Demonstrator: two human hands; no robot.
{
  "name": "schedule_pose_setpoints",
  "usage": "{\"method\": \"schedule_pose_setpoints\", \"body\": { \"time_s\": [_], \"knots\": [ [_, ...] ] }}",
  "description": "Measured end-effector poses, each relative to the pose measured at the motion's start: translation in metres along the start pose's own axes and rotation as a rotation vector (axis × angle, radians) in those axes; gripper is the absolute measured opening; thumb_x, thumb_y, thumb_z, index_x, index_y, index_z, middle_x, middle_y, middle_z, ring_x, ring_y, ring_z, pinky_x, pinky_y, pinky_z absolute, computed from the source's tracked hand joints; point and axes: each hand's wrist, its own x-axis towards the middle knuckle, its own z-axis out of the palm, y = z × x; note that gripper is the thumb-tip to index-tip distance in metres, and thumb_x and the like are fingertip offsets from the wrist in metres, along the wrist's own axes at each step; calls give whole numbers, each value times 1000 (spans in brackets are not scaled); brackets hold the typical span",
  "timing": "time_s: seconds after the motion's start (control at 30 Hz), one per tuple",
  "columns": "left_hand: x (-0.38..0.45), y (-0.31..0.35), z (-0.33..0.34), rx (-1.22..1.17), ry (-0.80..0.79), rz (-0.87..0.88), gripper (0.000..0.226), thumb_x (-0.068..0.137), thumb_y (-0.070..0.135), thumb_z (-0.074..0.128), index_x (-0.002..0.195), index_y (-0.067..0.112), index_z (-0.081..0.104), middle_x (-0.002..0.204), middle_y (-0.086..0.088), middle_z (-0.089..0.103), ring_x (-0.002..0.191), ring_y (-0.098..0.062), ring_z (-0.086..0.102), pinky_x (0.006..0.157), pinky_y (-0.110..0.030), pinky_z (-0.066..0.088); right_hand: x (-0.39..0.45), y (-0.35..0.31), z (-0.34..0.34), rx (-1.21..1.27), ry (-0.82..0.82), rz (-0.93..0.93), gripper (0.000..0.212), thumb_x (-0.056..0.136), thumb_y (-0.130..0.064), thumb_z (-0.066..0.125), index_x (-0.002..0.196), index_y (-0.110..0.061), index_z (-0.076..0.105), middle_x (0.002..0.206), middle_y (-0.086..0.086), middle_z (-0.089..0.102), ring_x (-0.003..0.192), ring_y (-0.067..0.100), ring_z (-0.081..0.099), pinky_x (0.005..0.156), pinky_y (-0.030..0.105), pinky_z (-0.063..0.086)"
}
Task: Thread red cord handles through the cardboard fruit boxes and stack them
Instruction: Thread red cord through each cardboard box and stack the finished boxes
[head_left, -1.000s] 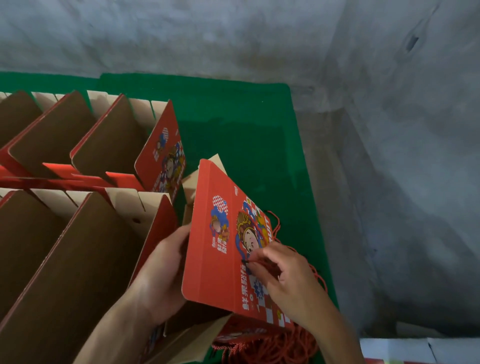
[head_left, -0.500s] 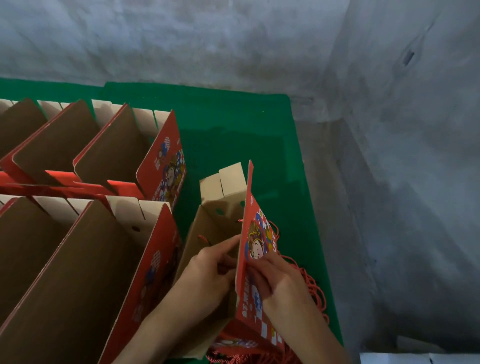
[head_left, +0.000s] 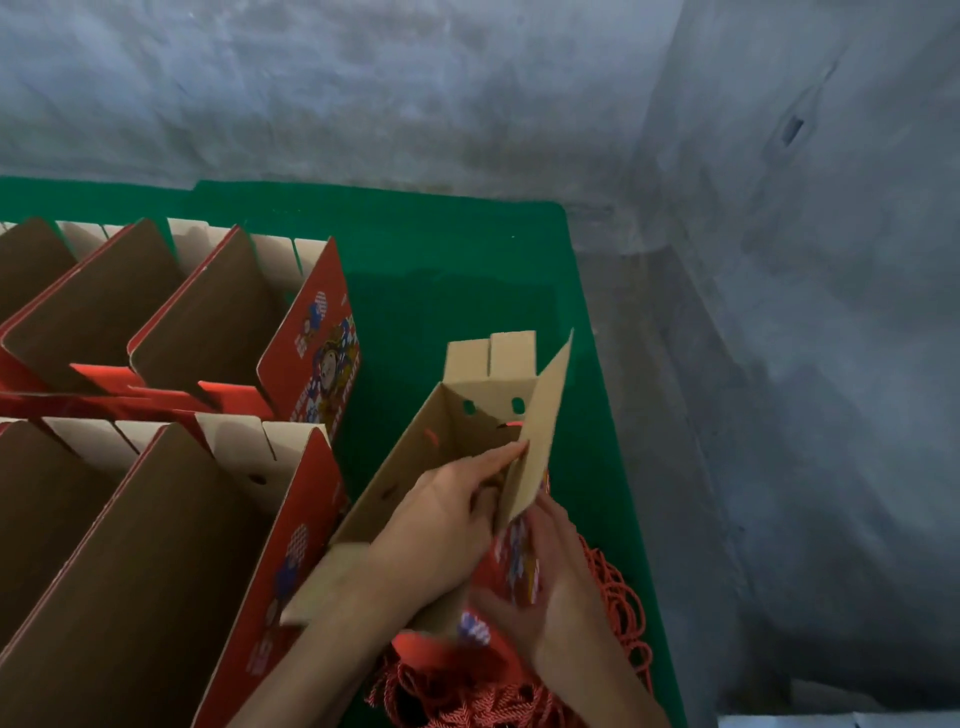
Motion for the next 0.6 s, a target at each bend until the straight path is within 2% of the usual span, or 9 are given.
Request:
{"method": "schedule_pose_setpoints", "body": {
  "time_s": [0.07, 0.13, 0.2, 0.23, 0.3, 0.4, 0.5, 0.57, 0.6],
  "knots": [
    [8, 3, 1, -21, -18, 43, 41, 104, 34, 45, 143, 48, 48, 128, 18, 66, 117, -4, 62, 103, -35, 52, 11, 8, 3, -31, 80, 17, 86, 88, -78, 56, 157, -31, 36, 160, -16, 35, 148, 0, 33, 117, 22, 35],
    [13, 3, 2, 70, -14, 65, 44, 99, 56, 40, 141, 45, 47, 126, 22, 65, 117, -1, 60, 105, -37, 49, 21, 18, 3, -40, 189, 125, 63, 95, -68, 54, 149, -36, 44, 148, -25, 44, 138, -5, 41, 107, 20, 43],
    [15, -2, 3, 290, -10, 69, 64, 91, 77, 32, 142, 42, 46, 135, 21, 58, 128, -2, 50, 119, -44, 32, 33, 30, 3, -65, 352, 268, 26, 98, -47, 61, 122, -38, 56, 120, -24, 52, 114, 3, 56, 84, 23, 49],
    [16, -5, 4, 379, -4, 68, 72, 87, 84, 30, 143, 42, 44, 142, 21, 52, 137, -3, 41, 124, -47, 19, 40, 38, 3, -90, 410, 329, 11, 98, -40, 61, 105, -33, 58, 106, -20, 52, 100, 8, 58, 71, 25, 47],
    [18, -12, 3, 476, 25, 77, 73, 85, 84, 35, 145, 43, 41, 152, 20, 39, 147, -5, 24, 126, -48, -1, 51, 53, 1, -114, 431, 417, 20, 99, -40, 60, 84, -27, 57, 86, -15, 58, 79, 12, 61, 58, 30, 42],
    [14, -19, -1, 597, 112, 66, 54, 94, 65, 45, 143, 43, 44, 156, 17, 36, 151, -8, 16, 125, -48, -11, 60, 66, 5, -6, 376, 432, 36, 103, -40, 58, 73, -21, 64, 66, -6, 67, 61, 16, 64, 55, 38, 48],
    [5, -19, -11, 642, 192, -39, 46, 96, 58, 47, 140, 45, 44, 159, 13, 31, 154, -13, 9, 122, -56, -15, 57, 62, 23, 78, 357, 379, 29, 105, -28, 56, 79, -19, 67, 72, -7, 68, 67, 17, 66, 60, 35, 51],
    [1, -23, -22, 690, 251, -123, 48, 95, 59, 47, 141, 46, 40, 162, 10, 25, 155, -18, 5, 118, -58, -19, 48, 58, 34, 92, 340, 248, 18, 106, -28, 52, 95, -24, 66, 82, -14, 68, 75, 6, 66, 64, 19, 52],
    [-2, -25, -29, 714, 273, -183, 51, 95, 59, 48, 143, 46, 37, 164, 7, 22, 155, -21, 3, 118, -59, -15, 45, 57, 40, 62, 314, 152, 14, 106, -27, 53, 102, -25, 66, 88, -16, 68, 80, 2, 67, 68, 14, 52]
  ]
}}
